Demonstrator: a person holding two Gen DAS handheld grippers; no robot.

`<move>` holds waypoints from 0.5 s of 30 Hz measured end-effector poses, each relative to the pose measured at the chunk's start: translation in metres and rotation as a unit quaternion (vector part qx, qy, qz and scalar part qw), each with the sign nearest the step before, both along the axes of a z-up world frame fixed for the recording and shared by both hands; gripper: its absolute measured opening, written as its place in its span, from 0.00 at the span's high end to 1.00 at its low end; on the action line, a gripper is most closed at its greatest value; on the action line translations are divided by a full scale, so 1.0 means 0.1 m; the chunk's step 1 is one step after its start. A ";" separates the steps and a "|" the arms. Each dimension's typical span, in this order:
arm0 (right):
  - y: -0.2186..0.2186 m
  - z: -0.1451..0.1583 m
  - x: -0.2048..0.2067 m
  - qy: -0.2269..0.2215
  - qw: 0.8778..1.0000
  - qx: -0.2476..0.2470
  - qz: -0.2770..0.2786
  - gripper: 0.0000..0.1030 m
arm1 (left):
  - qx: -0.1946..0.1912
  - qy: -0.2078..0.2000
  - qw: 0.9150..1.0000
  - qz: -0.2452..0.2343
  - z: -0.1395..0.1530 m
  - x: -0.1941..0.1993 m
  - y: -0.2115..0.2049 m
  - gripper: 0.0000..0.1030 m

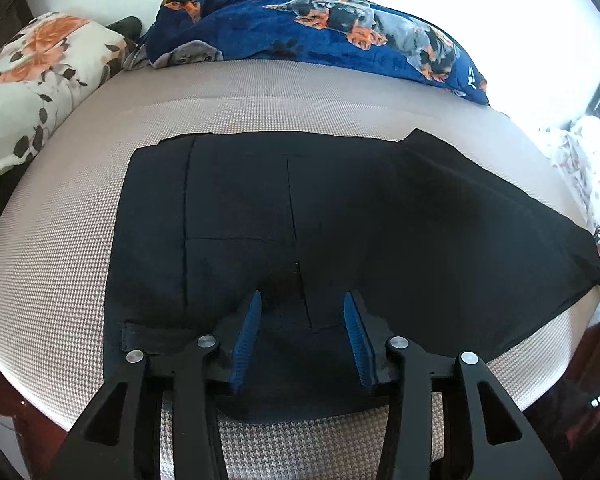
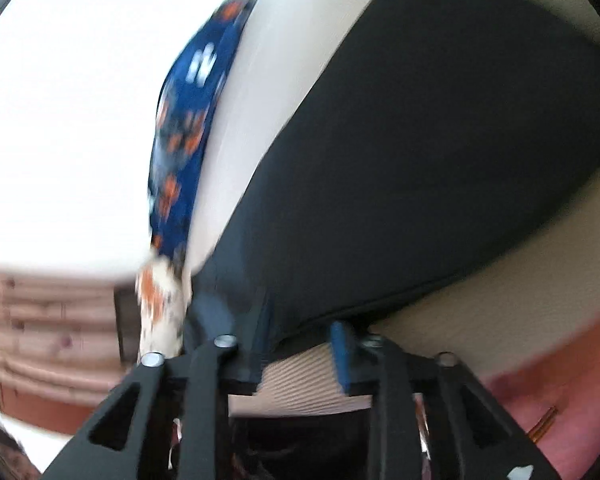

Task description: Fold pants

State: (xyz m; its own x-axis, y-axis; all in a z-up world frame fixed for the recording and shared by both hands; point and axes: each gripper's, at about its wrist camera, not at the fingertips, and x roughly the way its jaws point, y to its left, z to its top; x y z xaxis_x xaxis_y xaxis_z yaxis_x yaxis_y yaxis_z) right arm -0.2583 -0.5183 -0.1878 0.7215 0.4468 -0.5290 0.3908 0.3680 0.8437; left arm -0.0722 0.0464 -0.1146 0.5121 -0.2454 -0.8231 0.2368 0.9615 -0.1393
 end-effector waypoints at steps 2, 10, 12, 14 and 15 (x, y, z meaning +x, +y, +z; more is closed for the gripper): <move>-0.39 0.05 -0.27 0.006 0.997 -0.026 -0.065 0.82 | -0.004 0.000 1.000 -0.001 0.00 0.00 0.00 0.50; -1.10 0.08 -0.93 -0.009 0.978 -0.033 -0.204 0.86 | 0.013 -0.005 1.000 -0.004 0.01 -0.03 -0.08 0.45; -1.10 0.10 -0.90 -0.013 0.981 -0.039 -0.191 0.85 | 0.006 -0.006 1.000 -0.002 0.03 -0.04 -0.07 0.45; -1.07 0.08 -0.83 -0.021 0.984 -0.033 -0.174 0.81 | -0.006 -0.011 1.000 0.000 0.06 -0.06 -0.05 0.45; -1.04 0.06 -0.79 -0.022 0.985 -0.032 -0.166 0.78 | -0.014 -0.017 1.000 -0.001 0.10 -0.08 -0.04 0.45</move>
State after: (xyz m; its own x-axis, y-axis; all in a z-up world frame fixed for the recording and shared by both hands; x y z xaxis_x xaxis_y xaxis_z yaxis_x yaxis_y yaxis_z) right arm -0.3369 -0.6219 -0.1814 0.8453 0.1494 -0.5130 0.4618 0.2785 0.8421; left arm -0.0806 0.0422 -0.1049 0.5386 -0.2695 -0.7983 0.2429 0.9569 -0.1592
